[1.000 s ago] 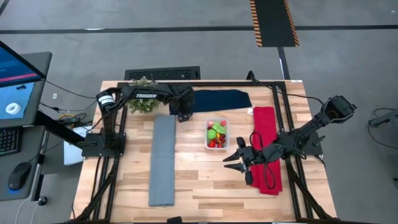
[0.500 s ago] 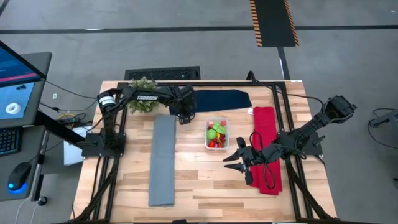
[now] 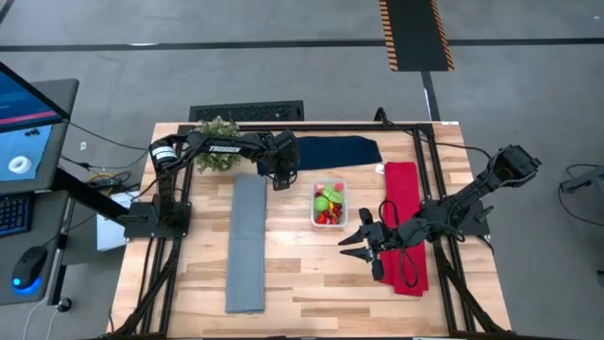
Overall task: Pick and placing Produce into tupperware
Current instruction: Put the blueberry into the transparent bin
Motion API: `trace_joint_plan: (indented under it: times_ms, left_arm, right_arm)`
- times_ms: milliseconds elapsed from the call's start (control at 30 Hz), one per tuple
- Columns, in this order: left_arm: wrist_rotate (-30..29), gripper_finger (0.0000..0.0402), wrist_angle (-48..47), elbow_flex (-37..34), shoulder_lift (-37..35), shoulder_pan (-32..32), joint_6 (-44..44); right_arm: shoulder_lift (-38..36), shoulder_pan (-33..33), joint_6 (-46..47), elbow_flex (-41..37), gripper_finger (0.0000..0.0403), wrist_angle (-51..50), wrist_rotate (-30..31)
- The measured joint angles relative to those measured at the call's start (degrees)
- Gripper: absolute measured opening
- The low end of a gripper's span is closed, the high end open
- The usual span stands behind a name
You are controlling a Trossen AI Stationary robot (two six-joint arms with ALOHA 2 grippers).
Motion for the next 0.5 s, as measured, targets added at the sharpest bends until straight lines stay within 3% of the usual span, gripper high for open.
trace_joint_plan:
  times_ms: [500]
  left_arm:
    - [-0.5, 0.0206, -0.1, 0.2, 2.7, -0.3, -0.2]
  right_arm:
    - [0.0, 0.0, 0.2, 0.0, 0.0125, -0.4, 0.0]
